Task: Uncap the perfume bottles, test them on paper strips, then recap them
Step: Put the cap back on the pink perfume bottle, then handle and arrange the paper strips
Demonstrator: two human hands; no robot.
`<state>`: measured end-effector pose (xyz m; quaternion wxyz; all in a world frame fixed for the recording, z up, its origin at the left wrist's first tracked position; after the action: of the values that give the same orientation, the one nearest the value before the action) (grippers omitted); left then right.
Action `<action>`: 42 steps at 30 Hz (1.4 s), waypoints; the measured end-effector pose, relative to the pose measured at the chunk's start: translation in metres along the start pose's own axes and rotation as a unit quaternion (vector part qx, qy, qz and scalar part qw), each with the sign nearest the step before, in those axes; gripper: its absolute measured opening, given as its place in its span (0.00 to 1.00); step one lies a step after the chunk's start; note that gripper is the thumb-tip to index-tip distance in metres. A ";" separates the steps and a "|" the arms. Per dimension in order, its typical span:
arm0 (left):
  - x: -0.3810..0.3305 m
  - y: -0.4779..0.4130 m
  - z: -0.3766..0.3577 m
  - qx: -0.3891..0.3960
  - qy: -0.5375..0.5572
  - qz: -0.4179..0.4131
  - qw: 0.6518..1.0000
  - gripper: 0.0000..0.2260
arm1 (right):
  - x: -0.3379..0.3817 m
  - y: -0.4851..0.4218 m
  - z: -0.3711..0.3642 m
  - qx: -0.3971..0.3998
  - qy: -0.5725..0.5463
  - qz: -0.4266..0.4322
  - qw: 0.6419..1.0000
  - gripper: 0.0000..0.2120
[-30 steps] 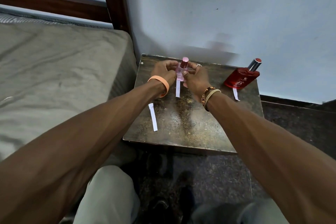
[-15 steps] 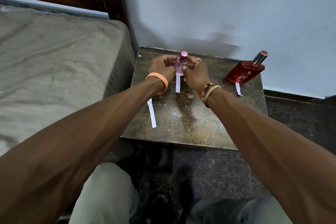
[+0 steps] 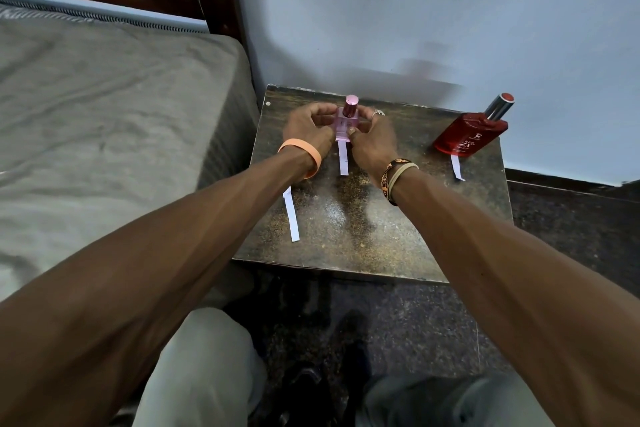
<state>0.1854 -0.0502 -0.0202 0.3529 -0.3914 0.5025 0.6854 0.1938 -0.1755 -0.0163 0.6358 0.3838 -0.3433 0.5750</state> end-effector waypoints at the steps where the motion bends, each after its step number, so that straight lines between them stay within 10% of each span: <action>1: 0.000 0.000 0.000 0.000 -0.001 0.000 1.000 0.16 | 0.001 0.001 0.000 -0.001 0.001 0.000 1.000 0.18; 32: 0.019 0.025 0.056 -0.105 -0.128 -0.076 0.983 0.13 | -0.008 0.045 0.021 -0.110 -0.003 -0.049 0.993 0.15; 42: 0.046 0.074 0.092 -0.076 -0.289 -0.039 0.954 0.09 | 0.007 0.110 -0.014 0.087 0.097 0.046 0.990 0.04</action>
<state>0.0830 0.0240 -0.0135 0.4788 -0.2218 0.3100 0.7909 0.0845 -0.1553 -0.0062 0.6032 0.3635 -0.2459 0.6660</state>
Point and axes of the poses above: each hand's wrist, its own y-axis away from the middle knuckle, its own z-axis out of the back of the hand, x = y × z, the point moved 4 cm from there along -y, towards the middle knuckle, and after that the axes turned 10 degrees about z, right-handed, at the moved point
